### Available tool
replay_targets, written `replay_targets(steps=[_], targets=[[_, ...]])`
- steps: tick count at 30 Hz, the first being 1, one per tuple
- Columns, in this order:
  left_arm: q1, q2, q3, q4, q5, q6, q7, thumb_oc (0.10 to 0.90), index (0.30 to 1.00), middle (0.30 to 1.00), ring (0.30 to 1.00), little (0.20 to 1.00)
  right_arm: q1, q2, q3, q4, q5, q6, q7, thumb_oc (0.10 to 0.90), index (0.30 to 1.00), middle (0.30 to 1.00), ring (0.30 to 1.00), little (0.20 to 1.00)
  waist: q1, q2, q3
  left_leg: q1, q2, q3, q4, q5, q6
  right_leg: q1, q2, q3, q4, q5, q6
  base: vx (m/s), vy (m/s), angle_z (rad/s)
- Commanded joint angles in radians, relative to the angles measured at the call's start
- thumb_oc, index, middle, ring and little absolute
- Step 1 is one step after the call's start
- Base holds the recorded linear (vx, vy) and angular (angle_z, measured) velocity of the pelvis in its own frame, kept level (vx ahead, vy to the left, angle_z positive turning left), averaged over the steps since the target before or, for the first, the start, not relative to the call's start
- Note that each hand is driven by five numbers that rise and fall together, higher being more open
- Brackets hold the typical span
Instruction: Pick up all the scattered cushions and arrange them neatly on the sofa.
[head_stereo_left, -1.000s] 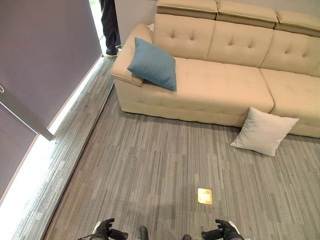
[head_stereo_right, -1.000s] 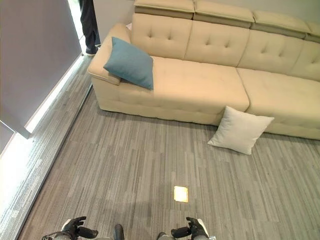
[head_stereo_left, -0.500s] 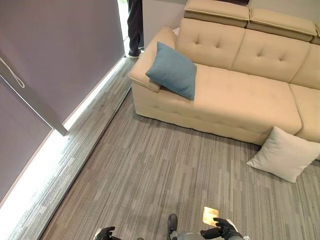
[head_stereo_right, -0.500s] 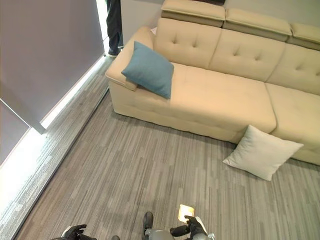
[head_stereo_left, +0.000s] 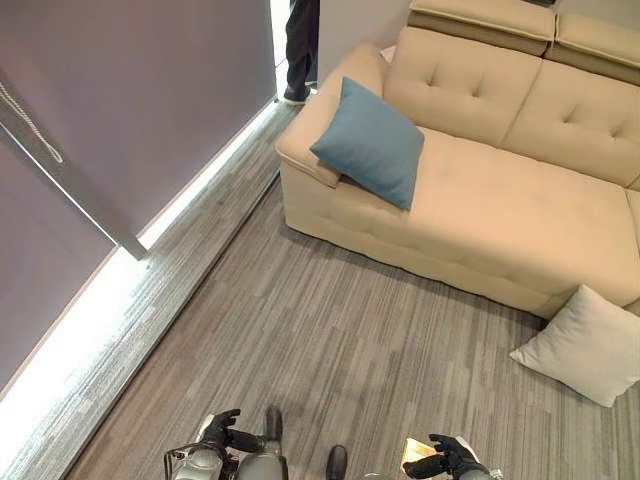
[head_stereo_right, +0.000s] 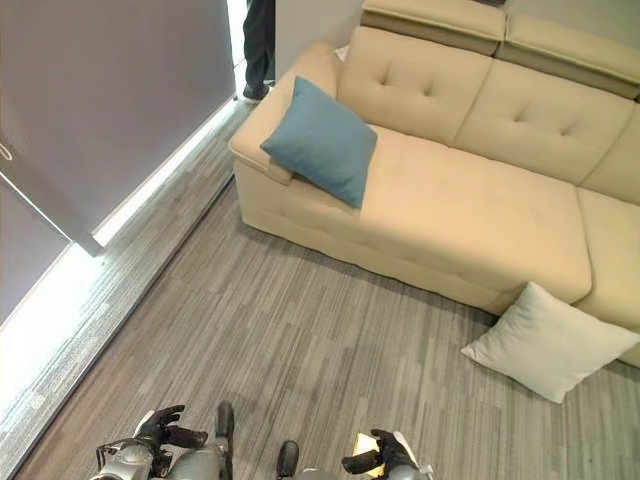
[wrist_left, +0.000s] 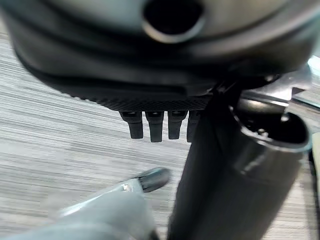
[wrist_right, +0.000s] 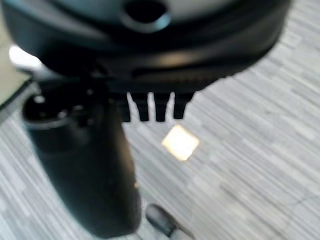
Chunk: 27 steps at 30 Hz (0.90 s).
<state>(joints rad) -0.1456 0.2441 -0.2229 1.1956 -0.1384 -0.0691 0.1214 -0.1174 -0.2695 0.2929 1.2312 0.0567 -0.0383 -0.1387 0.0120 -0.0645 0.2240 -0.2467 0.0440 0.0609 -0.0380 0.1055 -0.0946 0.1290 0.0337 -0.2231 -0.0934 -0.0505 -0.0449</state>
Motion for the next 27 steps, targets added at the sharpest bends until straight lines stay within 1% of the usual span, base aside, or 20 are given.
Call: replay_targets(steps=[1, 3, 5, 6, 7, 8, 10, 12, 13, 14, 15, 16, 19, 20, 21, 22, 23, 24, 26, 27], targets=[[0.061, 0.033, -0.001, -0.056, 0.001, -0.036, 0.03, 0.8, 0.9, 0.9, 0.9, 0.9, 0.03, -0.036, -0.038, -0.128, 0.009, -0.056, -0.058, 0.8, 0.9, 0.9, 0.9, 0.9, 0.014, -0.011, -0.068, 0.048, -0.051, 0.0, 0.068, -0.035, 0.07, 0.001, -0.05, 0.104, 0.179, -0.103, 0.113, 0.31, 0.192, -0.35], [0.067, 0.032, -0.002, -0.07, -0.003, -0.039, 0.033, 0.8, 0.9, 0.9, 0.9, 0.9, 0.031, -0.036, -0.041, -0.14, 0.004, -0.059, -0.063, 0.8, 0.9, 0.9, 0.9, 0.9, 0.013, -0.012, -0.071, 0.061, -0.056, 0.002, 0.071, -0.043, 0.077, -0.006, -0.059, 0.108, 0.213, -0.099, 0.121, 0.22, 0.171, -0.36], [0.071, 0.032, -0.01, -0.093, 0.002, -0.045, 0.034, 0.8, 0.9, 0.9, 0.9, 0.9, 0.031, -0.033, -0.037, -0.161, -0.018, -0.06, -0.068, 0.8, 0.9, 0.9, 0.9, 0.9, 0.011, -0.011, -0.073, 0.104, -0.075, 0.017, 0.068, -0.072, 0.101, -0.037, -0.093, 0.109, 0.332, -0.065, 0.152, 0.26, 0.266, -0.14], [0.072, 0.038, -0.02, -0.138, 0.002, -0.046, 0.033, 0.8, 0.9, 0.9, 0.9, 0.9, 0.029, -0.034, -0.03, -0.191, -0.03, -0.058, -0.072, 0.8, 0.9, 0.9, 0.9, 0.9, 0.003, -0.005, -0.064, 0.146, -0.086, 0.024, 0.062, -0.091, 0.125, -0.099, -0.119, 0.115, 0.476, 0.021, 0.171, 0.25, 0.283, -0.02], [0.068, 0.04, -0.026, -0.153, 0.003, -0.047, 0.035, 0.8, 0.9, 0.9, 0.9, 0.9, 0.024, -0.034, -0.029, -0.206, -0.033, -0.058, -0.076, 0.8, 0.9, 0.9, 0.9, 0.9, -0.004, 0.004, -0.058, 0.159, -0.084, 0.025, 0.06, -0.099, 0.133, -0.129, -0.122, 0.115, 0.538, 0.063, 0.172, 0.16, 0.197, -0.02], [0.068, 0.04, -0.026, -0.153, 0.003, -0.046, 0.035, 0.8, 0.9, 0.9, 0.9, 0.9, 0.024, -0.034, -0.029, -0.206, -0.034, -0.058, -0.076, 0.8, 0.9, 0.9, 0.9, 0.9, -0.003, 0.003, -0.058, 0.159, -0.084, 0.026, 0.06, -0.099, 0.133, -0.131, -0.123, 0.116, 0.54, 0.061, 0.172, 0.09, 0.116, 0.02], [0.067, 0.049, -0.03, -0.19, 0.0, -0.053, 0.043, 0.8, 0.9, 0.9, 0.9, 0.9, 0.021, -0.033, -0.028, -0.244, -0.043, -0.063, -0.085, 0.8, 0.9, 0.9, 0.9, 0.9, -0.01, 0.026, -0.042, 0.191, -0.074, 0.035, 0.052, -0.12, 0.145, -0.195, -0.148, 0.086, 0.65, 0.074, 0.174, 0.16, 0.127, 0.09], [0.069, 0.049, -0.03, -0.216, -0.005, -0.061, 0.05, 0.8, 0.9, 0.9, 0.9, 0.9, 0.012, -0.034, -0.026, -0.278, -0.055, -0.07, -0.092, 0.8, 0.9, 0.9, 0.9, 0.9, -0.011, 0.038, -0.04, 0.227, -0.067, 0.046, 0.039, -0.141, 0.144, -0.229, -0.186, 0.021, 0.608, 0.051, 0.161, 0.26, 0.086, -0.05], [0.071, 0.047, -0.031, -0.229, -0.01, -0.063, 0.05, 0.8, 0.9, 0.9, 0.9, 0.9, 0.007, -0.037, -0.023, -0.296, -0.064, -0.072, -0.094, 0.8, 0.9, 0.9, 0.9, 0.9, -0.016, 0.041, -0.037, 0.246, -0.066, 0.046, 0.032, -0.152, 0.14, -0.235, -0.192, -0.008, 0.553, 0.029, 0.156, 0.38, 0.012, -0.27], [0.081, 0.047, -0.026, -0.256, -0.017, -0.067, 0.053, 0.8, 0.9, 0.9, 0.9, 0.9, 0.002, -0.049, -0.02, -0.343, -0.071, -0.078, -0.097, 0.8, 0.9, 0.9, 0.9, 0.9, -0.023, 0.039, -0.033, 0.276, -0.069, 0.048, 0.022, -0.17, 0.137, -0.255, -0.177, -0.033, 0.442, 0.008, 0.152, 0.35, -0.023, -0.34], [0.087, 0.047, -0.022, -0.273, -0.022, -0.07, 0.057, 0.8, 0.9, 0.9, 0.9, 0.9, 0.003, -0.056, -0.023, -0.376, -0.072, -0.081, -0.098, 0.8, 0.9, 0.9, 0.9, 0.9, -0.027, 0.033, -0.031, 0.288, -0.077, 0.049, 0.021, -0.178, 0.137, -0.276, -0.17, -0.043, 0.381, 0.019, 0.157, 0.26, -0.024, -0.34], [0.088, 0.047, -0.022, -0.273, -0.022, -0.07, 0.057, 0.8, 0.9, 0.9, 0.9, 0.9, 0.005, -0.056, -0.023, -0.378, -0.072, -0.08, -0.098, 0.8, 0.9, 0.9, 0.9, 0.9, -0.027, 0.035, -0.03, 0.292, -0.076, 0.048, 0.02, -0.18, 0.136, -0.272, -0.167, -0.044, 0.378, 0.019, 0.157, 0.19, -0.03, -0.47], [0.102, 0.038, -0.004, -0.306, -0.046, -0.08, 0.065, 0.8, 0.9, 0.9, 0.9, 0.9, 0.01, -0.074, -0.031, -0.427, -0.077, -0.082, -0.105, 0.8, 0.9, 0.9, 0.9, 0.9, -0.047, 0.022, -0.021, 0.348, -0.093, 0.033, -0.005, -0.202, 0.126, -0.321, -0.133, -0.043, 0.205, 0.087, 0.182, 0.28, -0.055, -0.28], [0.101, 0.037, 0.001, -0.316, -0.053, -0.087, 0.07, 0.8, 0.9, 0.9, 0.9, 0.9, 0.013, -0.079, -0.032, -0.445, -0.082, -0.085, -0.109, 0.8, 0.9, 0.9, 0.9, 0.9, -0.052, 0.02, -0.019, 0.357, -0.094, 0.027, -0.006, -0.208, 0.122, -0.331, -0.132, -0.043, 0.189, 0.098, 0.188, 0.41, -0.108, 0.19], [0.114, 0.039, -0.01, -0.377, -0.041, -0.096, 0.07, 0.8, 0.9, 0.9, 0.9, 0.9, 0.04, -0.087, -0.036, -0.499, -0.09, -0.097, -0.116, 0.8, 0.9, 0.9, 0.9, 0.9, -0.058, 0.017, -0.02, 0.377, -0.104, 0.017, 0.012, -0.247, 0.124, -0.291, -0.122, -0.023, 0.152, 0.093, 0.175, 0.31, -0.087, 0.26], [0.114, 0.04, -0.01, -0.378, -0.041, -0.095, 0.07, 0.8, 0.9, 0.9, 0.9, 0.9, 0.04, -0.087, -0.036, -0.499, -0.09, -0.097, -0.115, 0.8, 0.9, 0.9, 0.9, 0.9, -0.058, 0.015, -0.023, 0.372, -0.106, 0.017, 0.013, -0.245, 0.125, -0.294, -0.124, -0.023, 0.15, 0.096, 0.175, 0.34, -0.098, 0.3], [0.126, 0.038, -0.016, -0.407, -0.037, -0.096, 0.071, 0.8, 0.9, 0.9, 0.9, 0.9, 0.052, -0.091, -0.041, -0.514, -0.092, -0.101, -0.113, 0.8, 0.9, 0.9, 0.9, 0.9, -0.063, 0.017, -0.025, 0.383, -0.1, 0.015, 0.03, -0.26, 0.121, -0.288, -0.115, -0.008, 0.167, 0.093, 0.161, 0.32, -0.09, 0.26], [0.139, 0.035, -0.022, -0.441, -0.041, -0.098, 0.063, 0.8, 0.9, 0.9, 0.9, 0.9, 0.066, -0.1, -0.049, -0.534, -0.101, -0.109, -0.119, 0.8, 0.9, 0.9, 0.9, 0.9, -0.066, 0.02, -0.041, 0.384, -0.092, 0.014, 0.061, -0.278, 0.107, -0.269, -0.117, -0.022, 0.16, 0.082, 0.153, 0.32, -0.091, 0.28], [0.143, 0.034, -0.026, -0.453, -0.043, -0.097, 0.063, 0.8, 0.9, 0.9, 0.9, 0.9, 0.071, -0.099, -0.048, -0.541, -0.099, -0.113, -0.116, 0.8, 0.9, 0.9, 0.9, 0.9, -0.069, 0.023, -0.043, 0.374, -0.083, 0.019, 0.115, -0.271, 0.087, -0.247, -0.11, -0.028, 0.152, 0.077, 0.144, 0.19, -0.079, 0.25], [0.143, 0.034, -0.026, -0.453, -0.043, -0.097, 0.063, 0.8, 0.9, 0.9, 0.9, 0.9, 0.071, -0.099, -0.048, -0.541, -0.099, -0.113, -0.116, 0.8, 0.9, 0.9, 0.9, 0.9, -0.07, 0.022, -0.043, 0.373, -0.083, 0.019, 0.115, -0.271, 0.087, -0.248, -0.111, -0.028, 0.152, 0.077, 0.144, 0.25, -0.156, 0.09]])
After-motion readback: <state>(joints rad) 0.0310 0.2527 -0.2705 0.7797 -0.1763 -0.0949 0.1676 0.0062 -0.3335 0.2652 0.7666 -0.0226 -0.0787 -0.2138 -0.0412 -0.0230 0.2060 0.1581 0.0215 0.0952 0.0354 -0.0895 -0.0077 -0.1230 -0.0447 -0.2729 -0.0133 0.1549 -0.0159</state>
